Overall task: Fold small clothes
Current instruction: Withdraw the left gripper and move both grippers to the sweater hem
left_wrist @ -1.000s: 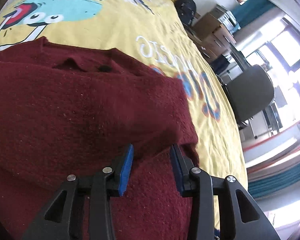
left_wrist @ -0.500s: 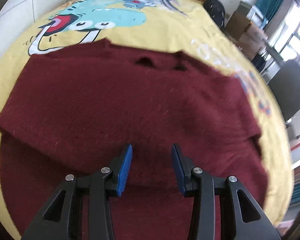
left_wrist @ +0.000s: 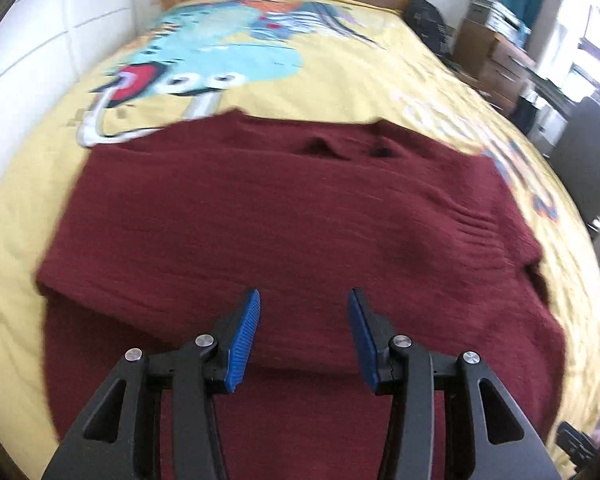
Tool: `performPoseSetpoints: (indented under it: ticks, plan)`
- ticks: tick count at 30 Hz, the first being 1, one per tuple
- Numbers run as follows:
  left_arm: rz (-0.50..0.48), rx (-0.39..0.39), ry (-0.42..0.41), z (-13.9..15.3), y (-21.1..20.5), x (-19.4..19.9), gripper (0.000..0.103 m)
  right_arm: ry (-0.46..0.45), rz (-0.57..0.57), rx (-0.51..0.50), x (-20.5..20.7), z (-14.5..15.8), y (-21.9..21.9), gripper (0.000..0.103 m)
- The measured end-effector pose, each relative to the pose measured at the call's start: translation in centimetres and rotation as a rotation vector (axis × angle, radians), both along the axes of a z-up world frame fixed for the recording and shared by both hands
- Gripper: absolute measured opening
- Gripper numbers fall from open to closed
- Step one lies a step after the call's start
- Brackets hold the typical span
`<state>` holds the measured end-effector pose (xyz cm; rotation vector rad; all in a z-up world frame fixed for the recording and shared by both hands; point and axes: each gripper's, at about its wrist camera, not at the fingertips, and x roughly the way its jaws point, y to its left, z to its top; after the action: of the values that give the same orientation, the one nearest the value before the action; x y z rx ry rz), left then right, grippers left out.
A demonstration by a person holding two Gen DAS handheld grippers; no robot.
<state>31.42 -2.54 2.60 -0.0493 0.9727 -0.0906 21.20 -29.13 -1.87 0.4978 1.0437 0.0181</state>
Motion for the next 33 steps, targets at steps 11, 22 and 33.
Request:
performPoseSetpoints:
  ticks: [11,22,33]
  plan:
    - [0.182,-0.004,0.037,-1.9,8.8,0.7,0.041,0.012,0.003,-0.030,0.6,-0.1,0.4,0.055]
    - [0.150,-0.067,0.016,0.9,9.9,-3.5,0.043,-0.004,-0.010,-0.054,-0.1,0.7,0.7,0.056]
    - [0.215,-0.041,0.029,2.9,15.5,-10.7,0.054,-0.029,-0.004,-0.040,-1.7,2.5,1.1,0.057]
